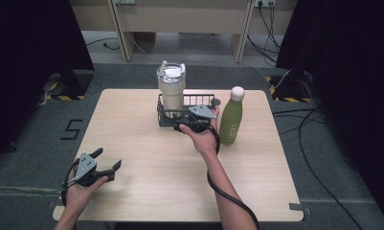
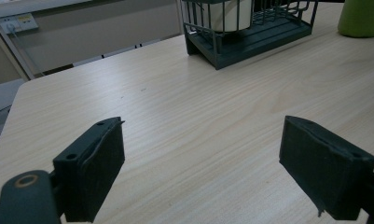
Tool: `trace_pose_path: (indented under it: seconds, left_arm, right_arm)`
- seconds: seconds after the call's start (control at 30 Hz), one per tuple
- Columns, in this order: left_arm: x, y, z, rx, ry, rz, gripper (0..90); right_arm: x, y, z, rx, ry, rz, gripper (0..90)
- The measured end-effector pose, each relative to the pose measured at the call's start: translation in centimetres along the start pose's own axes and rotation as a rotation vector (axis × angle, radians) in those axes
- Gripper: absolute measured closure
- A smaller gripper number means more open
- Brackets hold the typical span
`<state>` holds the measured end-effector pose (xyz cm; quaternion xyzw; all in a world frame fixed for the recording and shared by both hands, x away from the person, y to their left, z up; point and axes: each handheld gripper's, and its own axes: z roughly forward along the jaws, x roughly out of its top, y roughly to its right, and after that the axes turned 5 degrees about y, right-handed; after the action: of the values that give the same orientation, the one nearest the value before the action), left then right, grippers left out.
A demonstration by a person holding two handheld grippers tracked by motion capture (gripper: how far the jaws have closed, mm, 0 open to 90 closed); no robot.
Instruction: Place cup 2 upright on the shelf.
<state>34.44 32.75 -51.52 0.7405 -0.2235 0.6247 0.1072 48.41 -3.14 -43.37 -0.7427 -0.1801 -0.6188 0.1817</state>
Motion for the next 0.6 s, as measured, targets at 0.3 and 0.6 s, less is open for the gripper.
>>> trace_pose_path:
  seconds: [0.3,0.6]
  left_arm:
    - [-0.1,0.0,-0.3,0.01,0.001,-0.003,13.3]
    - [0.0,0.1,-0.6,0.01,0.007,-0.001,13.3]
  right_arm:
    - [-0.6,0.7,-1.3,-0.013,0.008,0.005,10.4]
    - [-0.5,0.8,-2.8,-0.024,0.042,0.012,10.9]
